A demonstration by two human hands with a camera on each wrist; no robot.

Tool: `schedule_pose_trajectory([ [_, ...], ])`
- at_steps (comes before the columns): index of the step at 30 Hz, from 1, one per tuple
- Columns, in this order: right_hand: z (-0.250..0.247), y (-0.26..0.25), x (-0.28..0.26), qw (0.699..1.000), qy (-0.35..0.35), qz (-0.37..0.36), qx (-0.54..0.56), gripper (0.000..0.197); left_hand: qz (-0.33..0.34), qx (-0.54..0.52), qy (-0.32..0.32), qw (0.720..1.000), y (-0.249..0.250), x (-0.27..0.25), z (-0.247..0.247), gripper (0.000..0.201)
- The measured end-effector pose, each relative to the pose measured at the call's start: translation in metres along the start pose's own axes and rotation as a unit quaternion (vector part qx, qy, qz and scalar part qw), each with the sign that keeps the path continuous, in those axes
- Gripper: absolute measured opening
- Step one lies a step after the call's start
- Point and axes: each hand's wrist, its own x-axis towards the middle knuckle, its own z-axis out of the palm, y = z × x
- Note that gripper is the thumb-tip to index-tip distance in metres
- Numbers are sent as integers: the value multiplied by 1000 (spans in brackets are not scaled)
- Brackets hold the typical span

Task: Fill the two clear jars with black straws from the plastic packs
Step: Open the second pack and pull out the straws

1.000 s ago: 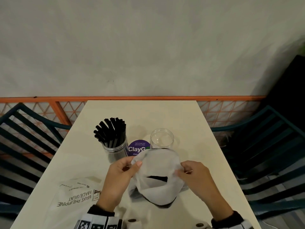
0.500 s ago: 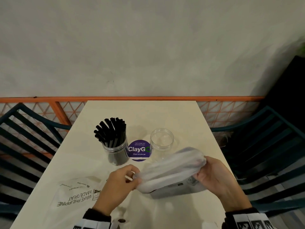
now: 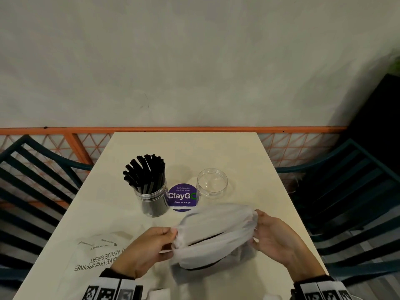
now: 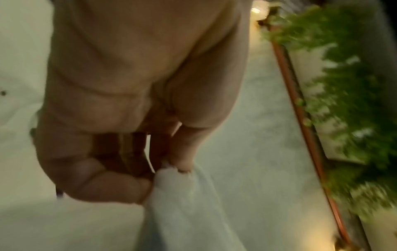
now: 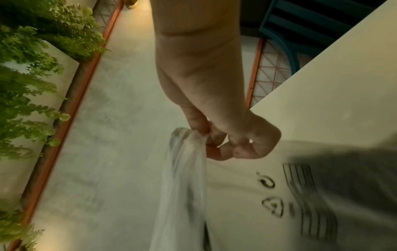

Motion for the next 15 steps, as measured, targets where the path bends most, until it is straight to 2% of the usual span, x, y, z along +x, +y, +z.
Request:
schedule_pose_trajectory([
  [2,2,-2,-1,1000,-12,-19,11,11,-5,-23,-25,999,-1,-1,2,16],
  [3,4,-5,-4,999,-18,-24,17,11,-13,-74,-45,996,-2,-1,1,9],
  [5,3,-9,-6,999,-42,-20,28,39,-17,-219,-96,971,-4,1,-3,39],
  [6,3,-9,-8,998,-47,-13,37,46,-3,-271,-115,956,-3,2,-5,49],
  [7,3,-8,-8,998,-47,-2,44,41,11,-300,-121,946,0,1,-5,52],
  [8,4,-6,-9,998,-39,5,53,26,20,-312,-122,942,3,1,-6,50],
  [9,5,-4,-10,998,-23,8,63,13,25,-316,-122,941,6,0,-6,46],
  [10,8,-3,-13,998,-20,7,64,10,28,-312,-126,941,9,-3,-6,42],
  [12,7,-2,-17,997,-63,-5,51,2,45,-279,-121,952,13,-6,-8,39],
  [14,3,-7,-21,995,-93,-32,-21,25,71,-173,-78,979,12,-8,-8,39],
  [15,1,-8,-21,992,-72,-49,-89,33,81,-104,-48,990,10,-7,-5,37],
])
